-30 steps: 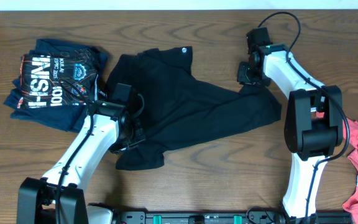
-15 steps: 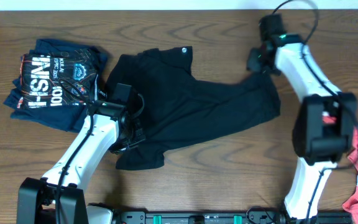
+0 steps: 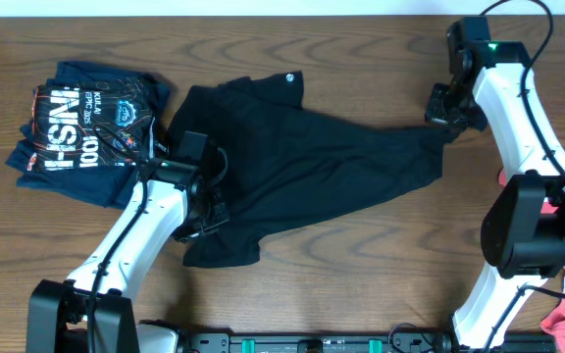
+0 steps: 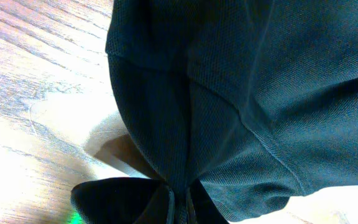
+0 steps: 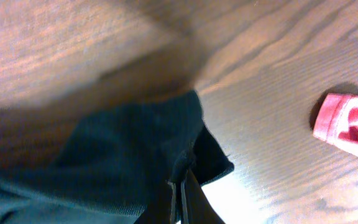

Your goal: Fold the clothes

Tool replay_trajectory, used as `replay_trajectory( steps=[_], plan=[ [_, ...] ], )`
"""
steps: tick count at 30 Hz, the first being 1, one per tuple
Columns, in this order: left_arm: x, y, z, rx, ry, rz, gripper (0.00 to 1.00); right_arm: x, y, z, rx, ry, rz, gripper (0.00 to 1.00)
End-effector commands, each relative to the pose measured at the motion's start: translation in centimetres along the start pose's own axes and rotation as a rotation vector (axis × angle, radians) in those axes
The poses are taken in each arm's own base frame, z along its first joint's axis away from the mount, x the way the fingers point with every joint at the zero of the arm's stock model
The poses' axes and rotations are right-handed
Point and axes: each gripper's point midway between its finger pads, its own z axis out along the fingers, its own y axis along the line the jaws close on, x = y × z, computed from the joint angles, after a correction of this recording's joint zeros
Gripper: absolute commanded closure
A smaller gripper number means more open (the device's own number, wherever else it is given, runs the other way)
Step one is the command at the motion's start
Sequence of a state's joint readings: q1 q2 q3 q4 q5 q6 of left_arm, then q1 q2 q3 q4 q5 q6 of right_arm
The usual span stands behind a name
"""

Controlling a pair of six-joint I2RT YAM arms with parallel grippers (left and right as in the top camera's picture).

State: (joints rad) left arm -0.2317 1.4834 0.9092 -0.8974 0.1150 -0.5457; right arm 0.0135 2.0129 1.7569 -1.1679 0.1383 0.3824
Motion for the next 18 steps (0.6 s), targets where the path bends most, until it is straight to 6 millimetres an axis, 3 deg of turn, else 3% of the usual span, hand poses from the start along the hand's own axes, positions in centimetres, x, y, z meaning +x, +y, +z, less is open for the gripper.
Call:
replay_trajectory(
  steps=[1, 4, 7, 10, 12, 15, 18],
  plan=[
    [0.1, 0.5, 0.1, -0.023, -0.001, 0.015, 0.94, -1.7, -0.2, 0.3, -0.015, -0.053, 0.019, 0.99],
    [0.1, 0.5, 0.1, -0.023, -0.001, 0.015, 0.93, -5.3, 3.2, -0.5, -0.185, -0.187, 0.032, 0.99],
    [0.1, 0.5, 0.1, -0.023, -0.002, 0.015, 0.94, -9.8, 6.3, -2.7, -0.348, -0.376, 0.029, 0.99],
    [0.1, 0.5, 0.1, -0.023, -0.001, 0.015, 0.94, -12.8, 7.7, -4.7, -0.424, -0.515, 0.025, 0.87],
    [0.1, 0.5, 0.1, -0.023, -0.001, 0.015, 0.94, -13.0, 7.8, -4.9, -0.428, -0.528, 0.024, 0.76],
    [0.1, 0.4, 0.1, -0.022, -0.002, 0.015, 0.94, -11.5, 7.3, -3.8, -0.381, -0.467, -0.029, 0.61],
    [0.0, 0.4, 0.1, -0.019, -0.007, 0.016, 0.94, -9.1, 5.6, -2.0, -0.275, -0.364, -0.084, 0.58]
  ],
)
